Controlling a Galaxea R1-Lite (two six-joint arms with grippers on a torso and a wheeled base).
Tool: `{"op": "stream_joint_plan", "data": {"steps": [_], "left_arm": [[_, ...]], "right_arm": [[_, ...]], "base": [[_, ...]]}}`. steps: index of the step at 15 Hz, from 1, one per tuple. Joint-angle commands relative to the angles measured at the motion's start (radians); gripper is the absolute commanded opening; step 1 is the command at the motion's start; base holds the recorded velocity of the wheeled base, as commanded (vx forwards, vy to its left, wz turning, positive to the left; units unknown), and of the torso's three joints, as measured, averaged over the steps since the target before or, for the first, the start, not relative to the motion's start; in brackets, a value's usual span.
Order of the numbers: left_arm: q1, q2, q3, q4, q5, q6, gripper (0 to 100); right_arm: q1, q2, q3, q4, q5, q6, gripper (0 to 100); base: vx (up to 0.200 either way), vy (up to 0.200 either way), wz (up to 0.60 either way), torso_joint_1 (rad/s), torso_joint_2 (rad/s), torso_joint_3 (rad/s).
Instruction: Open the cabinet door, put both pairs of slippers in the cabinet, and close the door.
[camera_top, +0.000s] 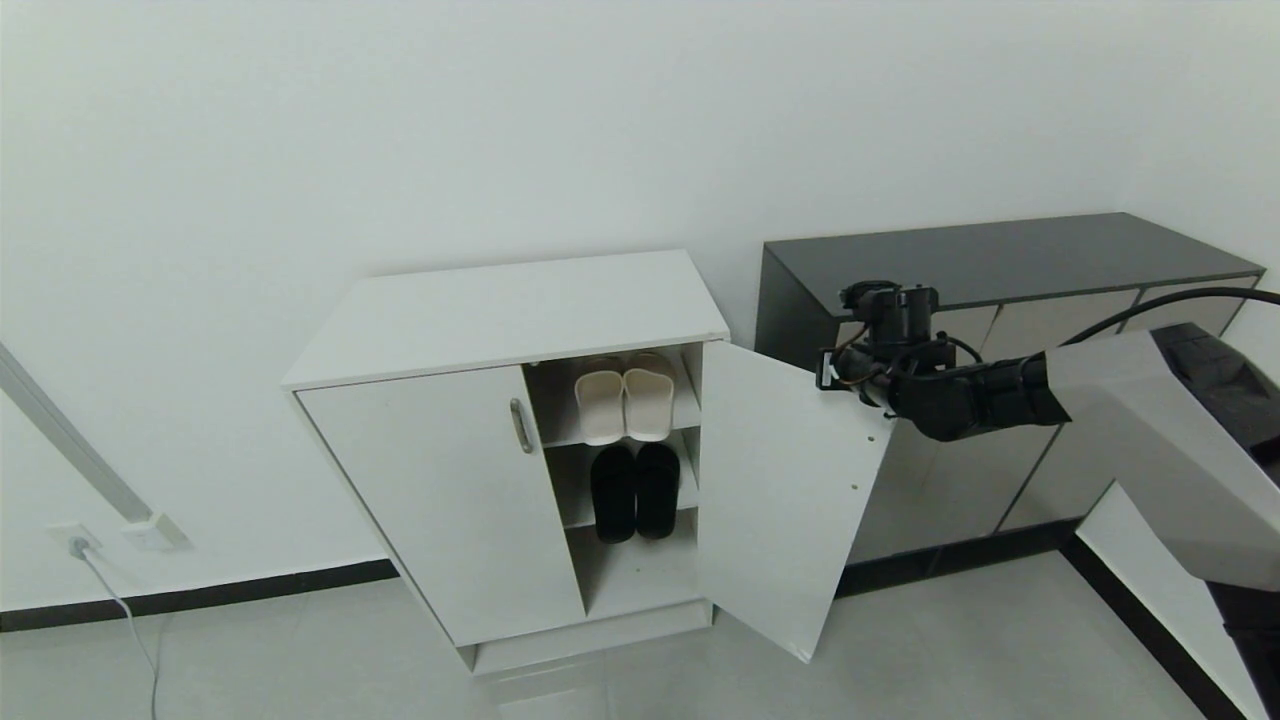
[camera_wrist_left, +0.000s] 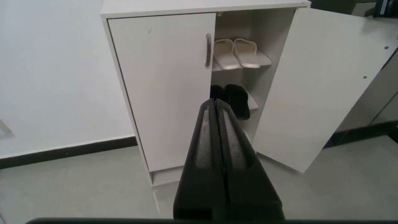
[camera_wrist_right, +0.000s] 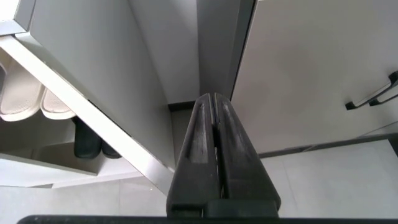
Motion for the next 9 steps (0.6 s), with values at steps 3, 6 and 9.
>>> {"op": "stream_joint_plan", "data": {"steps": [3, 6, 9], "left_arm": [[0.000, 0.001, 0.000, 0.000, 0.000, 0.000, 0], [0.000, 0.001, 0.000, 0.000, 0.000, 0.000, 0], [0.000, 0.001, 0.000, 0.000, 0.000, 0.000, 0]], "right_arm": [[0.007, -0.025, 0.006, 0.048, -0.002, 0.000, 0], [0.024, -0.065, 0.052, 0.065, -0.007, 0.002, 0], [0.087, -0.150, 0.183, 0.059, -0.008, 0.002, 0]], "base": [[0.000, 0.000, 0.00, 0.000, 0.00, 0.000], [0.000, 0.000, 0.00, 0.000, 0.00, 0.000], [0.000, 0.000, 0.00, 0.000, 0.00, 0.000]]}}
